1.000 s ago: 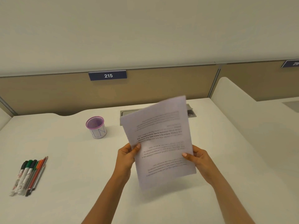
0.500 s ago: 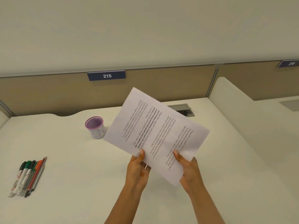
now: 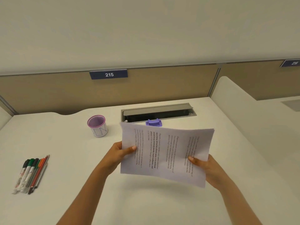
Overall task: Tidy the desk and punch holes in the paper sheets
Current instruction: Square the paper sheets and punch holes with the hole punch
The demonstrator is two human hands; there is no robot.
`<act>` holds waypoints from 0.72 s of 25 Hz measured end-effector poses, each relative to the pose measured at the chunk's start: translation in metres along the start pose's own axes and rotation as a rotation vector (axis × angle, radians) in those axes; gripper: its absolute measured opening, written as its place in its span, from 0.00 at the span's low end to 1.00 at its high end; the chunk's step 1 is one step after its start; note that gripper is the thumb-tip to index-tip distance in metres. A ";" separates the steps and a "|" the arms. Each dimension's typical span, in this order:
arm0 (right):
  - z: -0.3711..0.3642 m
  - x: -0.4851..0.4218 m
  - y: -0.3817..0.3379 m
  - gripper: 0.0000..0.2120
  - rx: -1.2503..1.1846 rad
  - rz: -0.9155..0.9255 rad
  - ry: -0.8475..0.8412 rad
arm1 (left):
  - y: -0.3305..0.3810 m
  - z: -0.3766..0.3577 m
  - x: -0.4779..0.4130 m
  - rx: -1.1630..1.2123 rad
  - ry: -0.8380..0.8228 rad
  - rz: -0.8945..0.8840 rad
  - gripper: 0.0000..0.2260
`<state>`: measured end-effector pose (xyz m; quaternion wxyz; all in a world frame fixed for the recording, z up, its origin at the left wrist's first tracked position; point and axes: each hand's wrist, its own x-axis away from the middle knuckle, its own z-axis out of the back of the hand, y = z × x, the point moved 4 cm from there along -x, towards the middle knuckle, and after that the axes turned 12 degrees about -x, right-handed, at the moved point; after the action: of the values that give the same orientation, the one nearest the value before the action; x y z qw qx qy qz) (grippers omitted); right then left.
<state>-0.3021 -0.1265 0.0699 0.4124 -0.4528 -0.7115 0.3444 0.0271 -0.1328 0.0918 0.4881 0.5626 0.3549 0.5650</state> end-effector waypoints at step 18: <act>0.029 -0.011 0.039 0.39 0.119 -0.021 0.137 | -0.065 -0.035 0.008 -0.013 0.133 0.066 0.12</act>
<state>-0.3119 -0.1262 0.0209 0.4898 -0.4424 -0.6648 0.3499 0.0034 -0.1025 0.0277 0.4483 0.5321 0.3641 0.6191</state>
